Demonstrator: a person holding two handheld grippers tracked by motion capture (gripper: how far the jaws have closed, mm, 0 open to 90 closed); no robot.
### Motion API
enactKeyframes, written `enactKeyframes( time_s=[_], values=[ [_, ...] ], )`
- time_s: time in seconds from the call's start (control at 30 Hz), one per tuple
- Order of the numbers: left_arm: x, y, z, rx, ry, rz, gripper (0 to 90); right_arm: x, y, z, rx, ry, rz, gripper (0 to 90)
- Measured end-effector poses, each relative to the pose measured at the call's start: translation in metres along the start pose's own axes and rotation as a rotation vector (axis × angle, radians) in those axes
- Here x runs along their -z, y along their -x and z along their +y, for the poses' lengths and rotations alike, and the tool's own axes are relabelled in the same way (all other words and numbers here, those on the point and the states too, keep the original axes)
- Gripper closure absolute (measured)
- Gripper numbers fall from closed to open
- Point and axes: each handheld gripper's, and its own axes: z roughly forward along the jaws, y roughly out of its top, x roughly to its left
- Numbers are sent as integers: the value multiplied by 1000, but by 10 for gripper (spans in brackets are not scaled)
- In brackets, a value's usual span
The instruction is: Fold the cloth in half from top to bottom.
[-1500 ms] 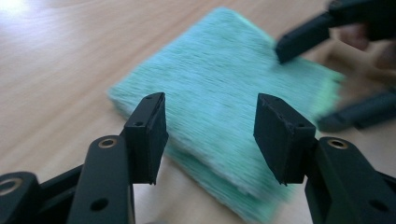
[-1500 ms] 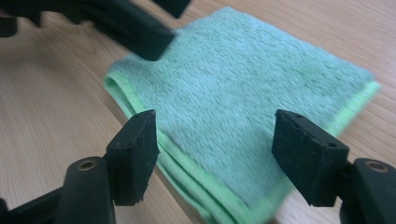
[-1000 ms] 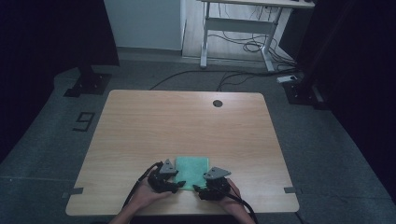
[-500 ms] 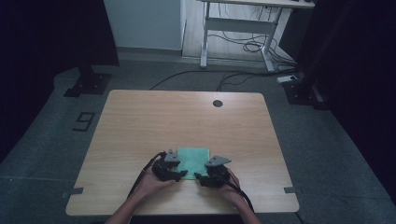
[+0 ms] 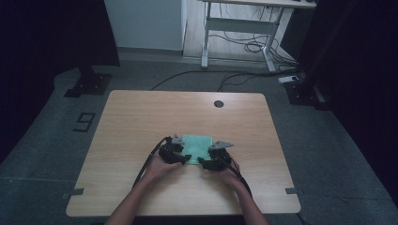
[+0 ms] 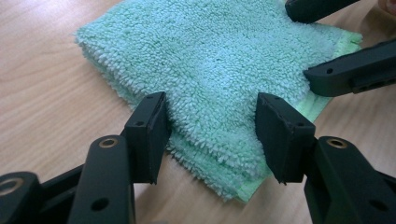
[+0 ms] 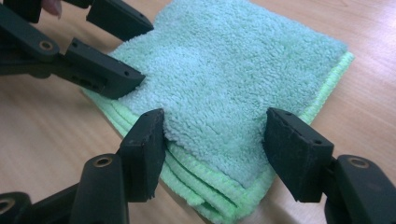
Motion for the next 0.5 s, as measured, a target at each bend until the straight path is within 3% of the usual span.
enactKeyframes(
  time_s=[0.2, 0.37, 0.5],
  values=[
    [4, 1, 4, 2, -6, 24, 414, -1, 3, 1, -8, 24, -5, 389],
    [20, 5, 8, 6, 47, 36, 408, 10, -1, 4, -8, 85, -9, 386],
    [35, 10, 8, 1, 83, 41, 406, 20, -4, 5, 0, 101, -8, 374]
  ],
)
